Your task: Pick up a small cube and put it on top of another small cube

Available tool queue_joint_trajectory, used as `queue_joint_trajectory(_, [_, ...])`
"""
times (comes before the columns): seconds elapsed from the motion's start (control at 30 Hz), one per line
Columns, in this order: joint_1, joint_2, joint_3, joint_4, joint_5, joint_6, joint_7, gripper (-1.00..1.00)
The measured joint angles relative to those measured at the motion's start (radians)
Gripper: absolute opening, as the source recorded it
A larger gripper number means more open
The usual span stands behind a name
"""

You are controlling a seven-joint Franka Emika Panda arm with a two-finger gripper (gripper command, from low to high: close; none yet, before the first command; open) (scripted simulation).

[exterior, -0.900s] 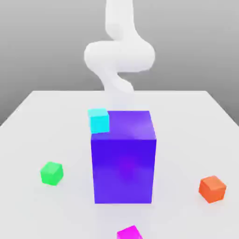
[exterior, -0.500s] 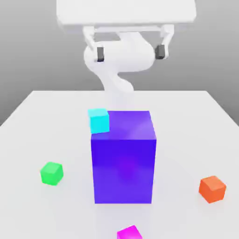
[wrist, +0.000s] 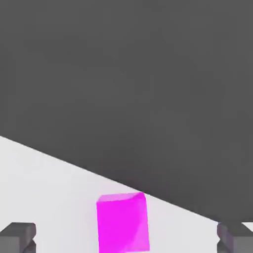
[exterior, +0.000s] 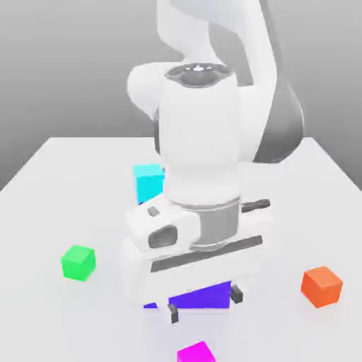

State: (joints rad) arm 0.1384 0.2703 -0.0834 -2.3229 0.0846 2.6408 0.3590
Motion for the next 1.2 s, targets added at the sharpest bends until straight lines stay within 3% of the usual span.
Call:
queue_joint_trajectory(0.2, [-0.013,0.216,0.018,0.029,0.001,0.138,-0.028,0.00])
queue_joint_trajectory(0.23, [-0.016,0.235,0.021,0.033,0.004,0.153,-0.030,-1.00])
queue_joint_trajectory(0.43, [-0.017,0.245,0.023,0.035,0.004,0.159,-0.030,-1.00])
queue_joint_trajectory(0.63, [-0.007,0.084,0.005,0.005,-0.015,0.039,-0.014,-1.00])
queue_joint_trajectory(0.77, [-0.039,0.024,0.001,0.004,0.032,0.048,-0.028,-1.00])
queue_joint_trajectory(1.0, [-0.126,-0.112,-0.085,-0.122,0.053,0.055,-0.023,-1.00])
queue_joint_trajectory(1.2, [-0.246,-0.243,-0.170,-0.263,-0.013,0.059,0.038,-1.00])
